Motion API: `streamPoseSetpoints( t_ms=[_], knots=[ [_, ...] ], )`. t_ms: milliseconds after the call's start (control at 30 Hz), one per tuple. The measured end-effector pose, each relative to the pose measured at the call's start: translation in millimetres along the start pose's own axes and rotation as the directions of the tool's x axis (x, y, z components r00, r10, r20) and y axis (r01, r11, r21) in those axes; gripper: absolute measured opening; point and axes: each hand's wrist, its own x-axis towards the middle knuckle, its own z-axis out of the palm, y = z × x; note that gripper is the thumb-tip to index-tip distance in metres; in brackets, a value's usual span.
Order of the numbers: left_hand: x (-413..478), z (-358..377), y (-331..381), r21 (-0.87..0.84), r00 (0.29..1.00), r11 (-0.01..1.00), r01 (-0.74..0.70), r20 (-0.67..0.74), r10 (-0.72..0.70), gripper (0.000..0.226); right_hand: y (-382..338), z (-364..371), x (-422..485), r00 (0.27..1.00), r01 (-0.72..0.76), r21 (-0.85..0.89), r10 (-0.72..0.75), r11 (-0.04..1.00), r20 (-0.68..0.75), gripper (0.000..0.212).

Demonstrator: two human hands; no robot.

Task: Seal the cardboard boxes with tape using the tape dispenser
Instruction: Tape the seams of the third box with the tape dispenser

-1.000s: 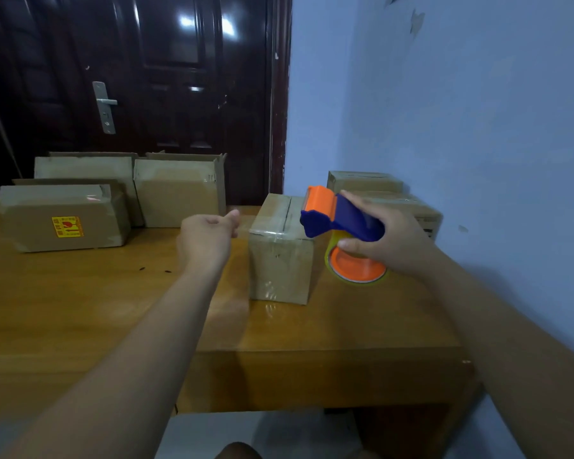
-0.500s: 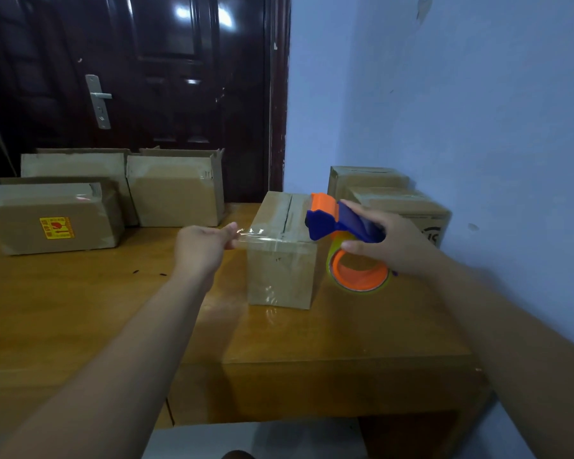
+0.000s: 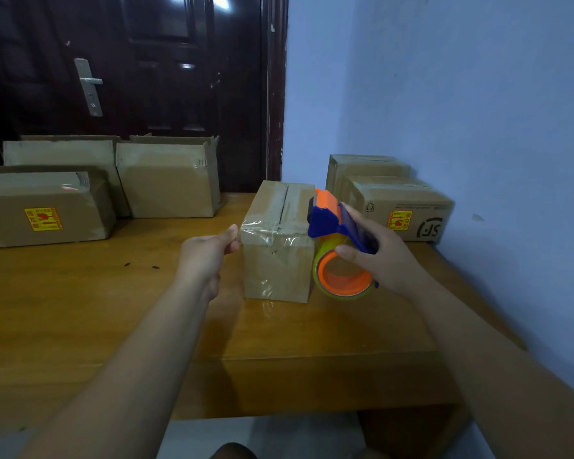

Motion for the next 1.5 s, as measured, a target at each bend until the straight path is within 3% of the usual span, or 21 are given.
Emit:
streamPoseSetpoints(
  t_ms=[133, 233, 433, 500, 600, 667, 767, 800, 867, 900, 933, 967, 1033, 1133, 1300, 1367, 1500],
  knots=[
    [-5, 3, 0, -0.005, 1.0, 1.0, 0.01, -0.013, -0.01, 0.021, 7, 5, -2, 1.0, 0.009, 0.045, -0.008, 0.999, -0.015, 0.066],
    [-5, 6, 1, -0.05, 0.992, 0.991, 0.123, 0.047, -0.121, 0.019, 9, 5, -2, 1.0, 0.009, 0.058, -0.009, 0.998, -0.01, 0.067],
    [-4, 14, -18, 0.012, 0.976, 0.98, 0.198, 0.093, -0.199, 0.016, 10, 6, -2, 1.0, 0.011, 0.061, -0.01, 0.998, -0.014, 0.066],
    [2, 14, -36, 0.065, 0.993, 0.991, 0.121, 0.0, -0.121, 0.015, 9, 6, -2, 1.0, 0.009, 0.06, -0.008, 0.998, -0.011, 0.066],
    [-1, 6, -48, 0.137, 0.954, 0.968, -0.21, -0.188, 0.234, 0.026, 10, 5, -1, 1.0, 0.004, 0.046, -0.004, 0.999, -0.003, 0.068],
    [-12, 0, -42, 0.15, 0.865, 0.878, -0.455, -0.158, 0.475, 0.049, 11, 5, 0, 1.0, 0.002, 0.048, -0.002, 0.999, 0.002, 0.071],
    [-31, 0, -26, 0.243, 0.732, 0.698, -0.674, 0.091, 0.675, 0.067, 12, 6, 1, 1.0, -0.005, 0.077, 0.005, 0.997, 0.005, 0.07],
    [-35, 4, -19, 0.402, 0.681, 0.573, -0.714, 0.209, 0.702, 0.068, 12, 6, 1, 1.0, -0.004, 0.084, 0.004, 0.996, 0.008, 0.069],
    [-32, 10, -8, 0.686, 0.552, 0.112, -0.718, 0.465, 0.692, 0.071, 11, 7, 2, 1.0, -0.005, 0.087, 0.003, 0.996, 0.021, 0.07],
    [-29, 14, -4, 0.724, 0.516, -0.09, -0.684, 0.567, 0.642, 0.072, 10, 8, 3, 1.0, -0.005, 0.092, 0.002, 0.996, 0.03, 0.072],
    [-27, 16, -1, 0.731, 0.517, -0.208, -0.649, 0.625, 0.584, 0.073, 9, 9, 4, 0.999, -0.005, 0.101, 0.001, 0.995, 0.038, 0.074],
    [-25, 18, 1, 0.74, 0.541, -0.245, -0.627, 0.639, 0.546, 0.071, 8, 10, 4, 0.999, -0.007, 0.111, 0.002, 0.994, 0.043, 0.075],
    [-23, 19, 1, 0.753, 0.571, -0.216, -0.622, 0.625, 0.533, 0.063, 8, 10, 4, 0.999, -0.015, 0.115, 0.009, 0.993, 0.051, 0.075],
    [-23, 17, 3, 0.742, 0.559, -0.202, -0.639, 0.629, 0.539, 0.053, 7, 7, 4, 0.997, -0.027, 0.131, 0.017, 0.991, 0.078, 0.072],
    [-21, 12, 5, 0.714, 0.512, -0.23, -0.661, 0.653, 0.558, 0.047, 8, 1, 9, 0.995, -0.029, 0.044, 0.025, 0.999, 0.093, 0.077],
    [-16, 10, 2, 0.701, 0.485, -0.289, -0.652, 0.679, 0.551, 0.046, 6, -6, 9, 0.997, -0.018, -0.001, 0.018, 1.0, 0.072, 0.082],
    [-8, 7, 2, 0.634, 0.385, -0.351, -0.689, 0.731, 0.563, 0.04, -5, -32, 6, 0.998, 0.042, 0.073, -0.039, 0.996, -0.041, 0.072]
  ],
)
